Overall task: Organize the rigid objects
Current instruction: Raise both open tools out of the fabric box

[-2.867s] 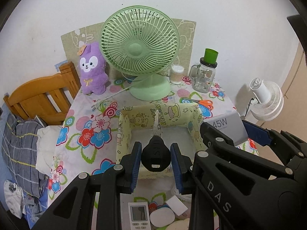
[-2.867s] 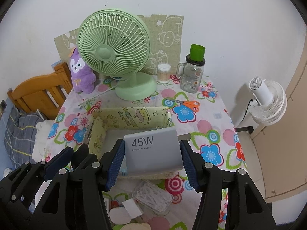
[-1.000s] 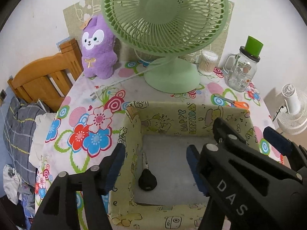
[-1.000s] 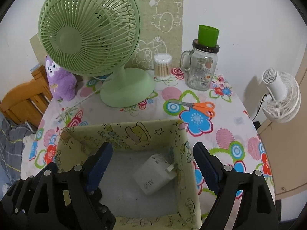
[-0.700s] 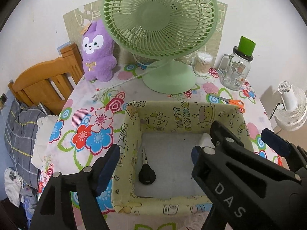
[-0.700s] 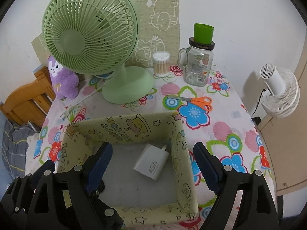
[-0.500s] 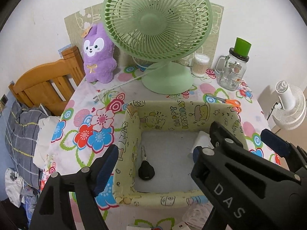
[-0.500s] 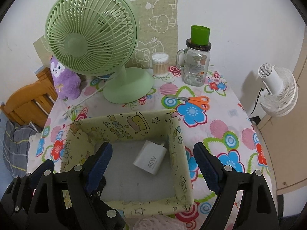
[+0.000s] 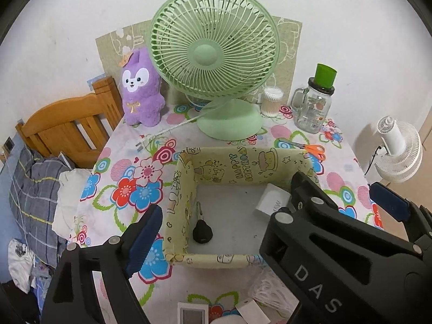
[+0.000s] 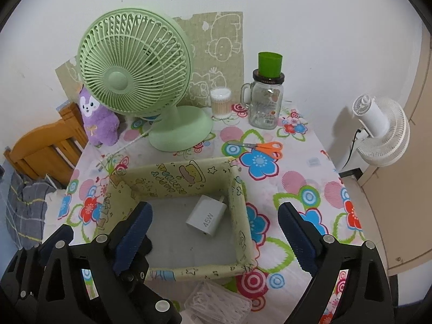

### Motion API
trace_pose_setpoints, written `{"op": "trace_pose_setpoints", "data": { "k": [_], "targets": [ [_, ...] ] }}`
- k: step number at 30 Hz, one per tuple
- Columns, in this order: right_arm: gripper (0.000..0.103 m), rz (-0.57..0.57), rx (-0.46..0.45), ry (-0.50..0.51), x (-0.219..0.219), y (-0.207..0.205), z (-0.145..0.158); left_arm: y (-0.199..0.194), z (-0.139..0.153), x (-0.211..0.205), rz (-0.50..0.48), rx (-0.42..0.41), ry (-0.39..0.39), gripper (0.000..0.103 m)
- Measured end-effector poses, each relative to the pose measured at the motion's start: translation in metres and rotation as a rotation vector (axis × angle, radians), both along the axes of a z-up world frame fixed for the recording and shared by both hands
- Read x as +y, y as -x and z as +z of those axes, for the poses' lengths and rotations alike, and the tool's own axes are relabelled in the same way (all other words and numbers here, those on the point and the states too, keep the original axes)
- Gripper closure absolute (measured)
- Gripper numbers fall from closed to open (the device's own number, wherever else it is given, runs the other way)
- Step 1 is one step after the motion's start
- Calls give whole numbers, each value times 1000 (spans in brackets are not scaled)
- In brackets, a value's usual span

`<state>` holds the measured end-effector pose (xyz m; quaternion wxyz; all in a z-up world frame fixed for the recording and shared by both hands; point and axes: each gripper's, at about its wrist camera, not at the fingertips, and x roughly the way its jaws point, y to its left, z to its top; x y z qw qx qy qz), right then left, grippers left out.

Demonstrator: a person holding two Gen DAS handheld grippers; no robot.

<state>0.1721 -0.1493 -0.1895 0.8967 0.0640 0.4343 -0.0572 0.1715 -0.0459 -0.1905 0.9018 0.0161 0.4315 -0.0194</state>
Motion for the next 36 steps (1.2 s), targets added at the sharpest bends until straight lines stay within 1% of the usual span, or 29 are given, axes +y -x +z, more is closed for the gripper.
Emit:
{"op": "trace_pose_setpoints", "data": {
  "k": [14,36],
  "targets": [
    [7,1,-18,9,-1,31,23,31,19,-1,-6,-17,8,13],
    [7,18,-28,19,3,72,46,73,40,3,-17,-37,14,11]
  ]
}}
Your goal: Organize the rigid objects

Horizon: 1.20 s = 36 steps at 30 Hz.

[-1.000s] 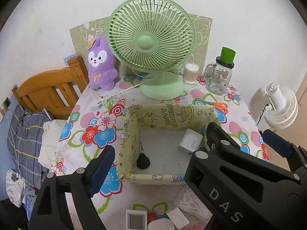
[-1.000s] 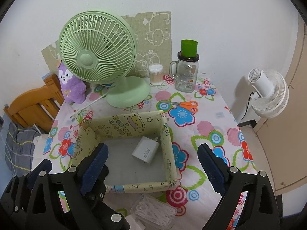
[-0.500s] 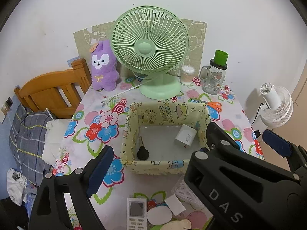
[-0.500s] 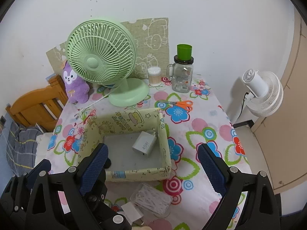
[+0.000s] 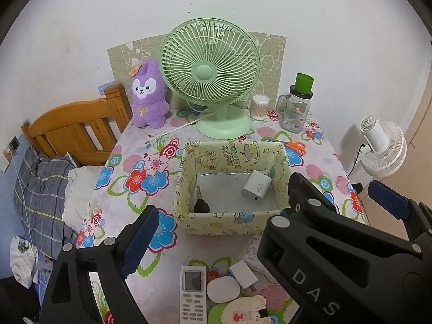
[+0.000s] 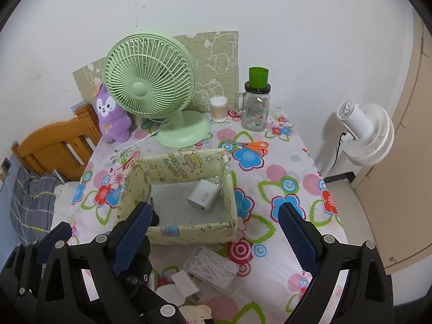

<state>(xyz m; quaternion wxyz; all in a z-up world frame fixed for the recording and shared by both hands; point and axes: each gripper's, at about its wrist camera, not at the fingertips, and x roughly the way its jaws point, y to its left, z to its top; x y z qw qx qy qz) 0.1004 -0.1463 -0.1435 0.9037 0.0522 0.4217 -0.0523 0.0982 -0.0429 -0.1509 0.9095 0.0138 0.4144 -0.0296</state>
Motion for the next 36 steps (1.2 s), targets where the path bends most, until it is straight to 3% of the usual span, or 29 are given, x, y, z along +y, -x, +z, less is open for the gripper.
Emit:
{"op": "trace_pose_setpoints", "data": {
  "k": [13,36],
  "targets": [
    [7,14,14,26,3,22,-1,21,-2,1,-25,5,-4,9],
    [7,57,44,15,14,46,-52,42,-48,7,-68,38,12,8]
  ]
}}
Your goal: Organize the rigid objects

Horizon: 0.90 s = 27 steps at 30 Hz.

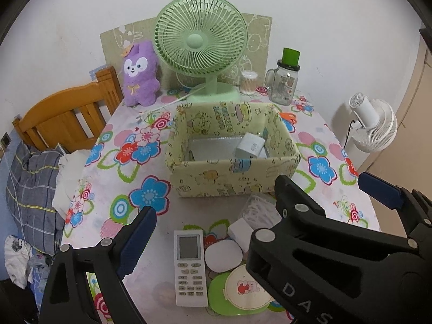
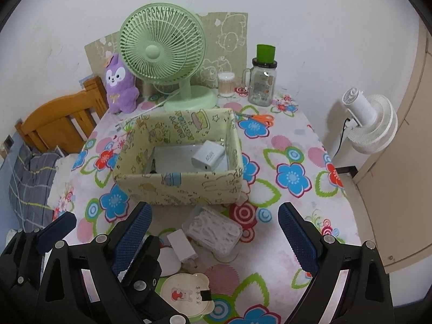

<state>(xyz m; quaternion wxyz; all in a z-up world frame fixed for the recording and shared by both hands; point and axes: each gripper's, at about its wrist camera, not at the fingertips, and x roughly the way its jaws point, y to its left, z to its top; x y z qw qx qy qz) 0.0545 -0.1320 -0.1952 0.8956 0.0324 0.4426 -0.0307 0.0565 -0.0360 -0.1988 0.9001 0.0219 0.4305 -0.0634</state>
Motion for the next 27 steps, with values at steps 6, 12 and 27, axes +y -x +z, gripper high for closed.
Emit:
{"op": "trace_pose_setpoints", "data": {
  "k": [6,12,27],
  "targets": [
    [7,12,27,-11,2,6,-23,5,-23,1,-11,26,-5,8],
    [7,31,39,-18,9,12,-43,12,-40,6,1,20,-19,8],
    [7,35,112,-12,14,18,-84,16,-82,11,-12,98,-3,8]
  ]
}}
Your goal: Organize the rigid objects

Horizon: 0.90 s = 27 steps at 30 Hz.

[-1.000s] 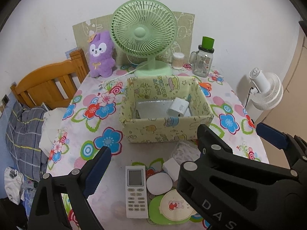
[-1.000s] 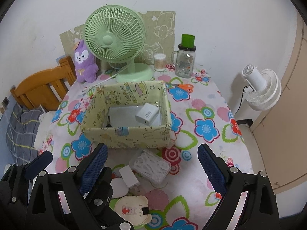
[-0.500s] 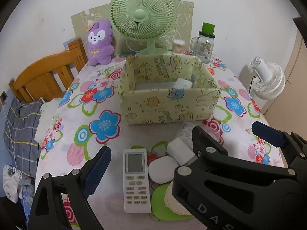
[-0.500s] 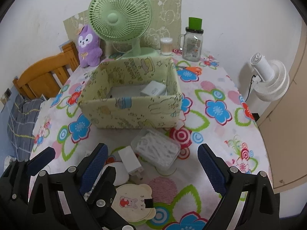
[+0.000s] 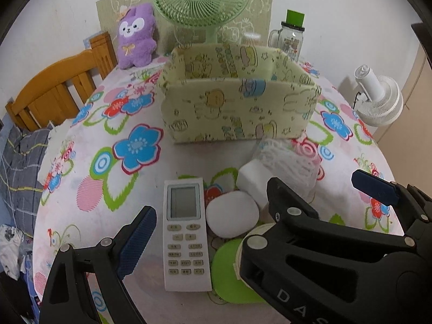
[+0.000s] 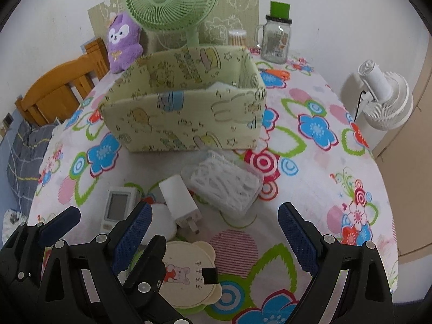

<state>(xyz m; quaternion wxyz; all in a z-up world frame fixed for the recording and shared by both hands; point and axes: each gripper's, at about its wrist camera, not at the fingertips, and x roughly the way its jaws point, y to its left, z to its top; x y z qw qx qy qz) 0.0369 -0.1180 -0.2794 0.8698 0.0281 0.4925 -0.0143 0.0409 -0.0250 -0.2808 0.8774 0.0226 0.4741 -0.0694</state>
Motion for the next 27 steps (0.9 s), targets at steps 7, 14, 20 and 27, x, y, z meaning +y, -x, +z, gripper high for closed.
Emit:
{"op": "trace_pose_setpoints", "data": {
  "k": [7,14,20,27],
  "targets": [
    [7,-20,24,-7,5,4,-13,2,-12,5,-12,17,-9,8],
    [7,-33,38,-7,12,4,-24,1,-23,12,-17,27,-15,8],
    [7,-58,52,-13,20,5,-32,0,-29,20,-19,37,-36,8],
    [7,-83,68,0,27,5,-37,-2,-35,28,-45,59,-33,17]
  ]
}}
